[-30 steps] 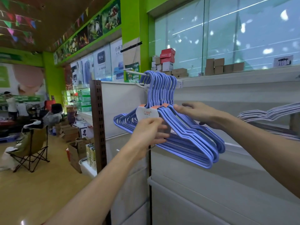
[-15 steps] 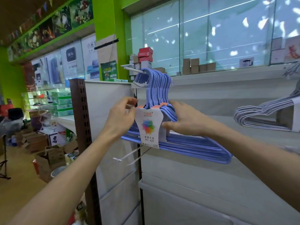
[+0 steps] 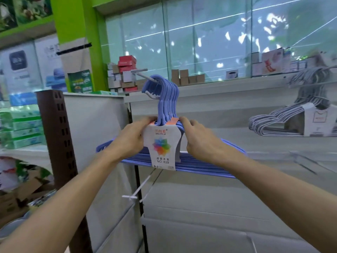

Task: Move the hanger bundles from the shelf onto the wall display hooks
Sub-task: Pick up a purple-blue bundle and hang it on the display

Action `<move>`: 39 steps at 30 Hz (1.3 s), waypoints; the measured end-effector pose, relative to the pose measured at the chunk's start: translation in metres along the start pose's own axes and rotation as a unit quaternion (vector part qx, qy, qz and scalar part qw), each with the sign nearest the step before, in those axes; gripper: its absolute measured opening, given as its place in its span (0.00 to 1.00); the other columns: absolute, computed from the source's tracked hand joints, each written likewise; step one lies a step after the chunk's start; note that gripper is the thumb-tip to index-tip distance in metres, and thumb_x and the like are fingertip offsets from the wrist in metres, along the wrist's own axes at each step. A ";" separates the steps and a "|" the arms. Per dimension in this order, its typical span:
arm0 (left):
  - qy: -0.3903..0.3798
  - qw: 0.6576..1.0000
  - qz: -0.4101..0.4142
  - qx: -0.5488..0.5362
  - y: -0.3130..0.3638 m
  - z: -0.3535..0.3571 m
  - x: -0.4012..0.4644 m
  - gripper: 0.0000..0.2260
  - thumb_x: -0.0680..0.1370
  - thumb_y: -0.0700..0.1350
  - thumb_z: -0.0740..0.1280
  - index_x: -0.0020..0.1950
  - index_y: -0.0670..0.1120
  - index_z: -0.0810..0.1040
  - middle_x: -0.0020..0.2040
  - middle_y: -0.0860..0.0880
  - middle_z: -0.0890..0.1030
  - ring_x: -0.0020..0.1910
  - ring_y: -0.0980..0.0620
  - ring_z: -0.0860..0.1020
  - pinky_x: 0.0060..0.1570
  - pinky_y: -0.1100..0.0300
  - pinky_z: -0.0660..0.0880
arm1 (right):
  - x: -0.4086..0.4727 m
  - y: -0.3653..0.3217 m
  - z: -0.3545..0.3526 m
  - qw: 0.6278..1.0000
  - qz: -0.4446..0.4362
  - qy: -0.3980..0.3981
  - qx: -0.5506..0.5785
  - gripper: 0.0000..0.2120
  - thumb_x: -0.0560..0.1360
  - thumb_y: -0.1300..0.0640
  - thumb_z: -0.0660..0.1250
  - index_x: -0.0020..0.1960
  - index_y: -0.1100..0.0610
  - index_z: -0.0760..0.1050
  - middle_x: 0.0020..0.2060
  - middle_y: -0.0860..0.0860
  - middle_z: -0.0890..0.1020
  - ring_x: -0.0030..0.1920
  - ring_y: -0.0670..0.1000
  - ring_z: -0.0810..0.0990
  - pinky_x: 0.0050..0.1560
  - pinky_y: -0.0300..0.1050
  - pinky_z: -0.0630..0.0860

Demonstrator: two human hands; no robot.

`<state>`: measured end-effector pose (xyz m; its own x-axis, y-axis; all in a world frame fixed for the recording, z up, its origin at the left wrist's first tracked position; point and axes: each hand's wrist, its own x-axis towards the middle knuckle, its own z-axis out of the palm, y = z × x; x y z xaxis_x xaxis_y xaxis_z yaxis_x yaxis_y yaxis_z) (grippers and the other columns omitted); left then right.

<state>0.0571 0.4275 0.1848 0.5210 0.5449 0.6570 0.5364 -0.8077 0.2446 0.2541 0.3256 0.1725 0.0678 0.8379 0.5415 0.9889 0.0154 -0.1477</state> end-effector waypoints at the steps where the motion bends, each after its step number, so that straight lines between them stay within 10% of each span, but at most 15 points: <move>1: 0.004 1.000 0.010 0.003 -0.002 -0.001 0.002 0.27 0.78 0.35 0.65 0.74 0.55 0.69 0.68 0.47 0.78 0.61 0.47 0.77 0.55 0.49 0.78 | 0.002 0.001 0.002 1.000 -0.001 0.006 0.008 0.29 0.75 0.65 0.60 0.73 0.53 0.57 0.63 0.61 0.71 0.57 0.68 0.76 0.55 0.63 0.76; 23: -0.046 0.999 0.007 0.016 -0.009 0.021 0.045 0.26 0.80 0.32 0.61 0.76 0.52 0.68 0.64 0.44 0.80 0.60 0.46 0.76 0.53 0.56 0.72 | 0.053 0.040 0.010 1.000 0.017 -0.017 0.006 0.30 0.75 0.70 0.60 0.74 0.53 0.59 0.40 0.54 0.75 0.34 0.50 0.71 0.30 0.46 0.65; 29: -0.046 0.999 -0.005 0.008 -0.004 0.018 0.036 0.25 0.80 0.36 0.64 0.76 0.53 0.67 0.64 0.45 0.80 0.61 0.47 0.77 0.57 0.51 0.76 | 0.046 0.036 0.014 1.000 0.017 0.001 0.017 0.29 0.76 0.71 0.59 0.73 0.51 0.60 0.52 0.60 0.81 0.42 0.57 0.74 0.41 0.52 0.74; 35: 0.036 0.992 -0.010 -0.122 -0.008 0.021 0.013 0.24 0.79 0.32 0.62 0.73 0.50 0.72 0.65 0.50 0.79 0.59 0.58 0.74 0.41 0.79 0.71 | 0.022 0.035 0.011 0.997 0.039 0.043 -0.040 0.24 0.78 0.64 0.60 0.72 0.51 0.62 0.56 0.56 0.79 0.47 0.62 0.75 0.41 0.52 0.72; 39: 0.127 0.973 0.019 -0.189 0.011 0.028 -0.010 0.17 0.80 0.34 0.61 0.65 0.49 0.77 0.63 0.50 0.77 0.61 0.58 0.76 0.42 0.76 0.75 | -0.012 0.039 0.000 0.994 0.029 0.070 -0.074 0.20 0.80 0.57 0.61 0.71 0.51 0.65 0.63 0.53 0.76 0.57 0.61 0.76 0.49 0.54 0.75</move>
<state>0.0768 0.4194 0.1608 0.3280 0.4791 0.8142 0.2121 -0.8772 0.4308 0.2918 0.3161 0.1601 0.1328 0.7505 0.6474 0.9907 -0.1199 -0.0642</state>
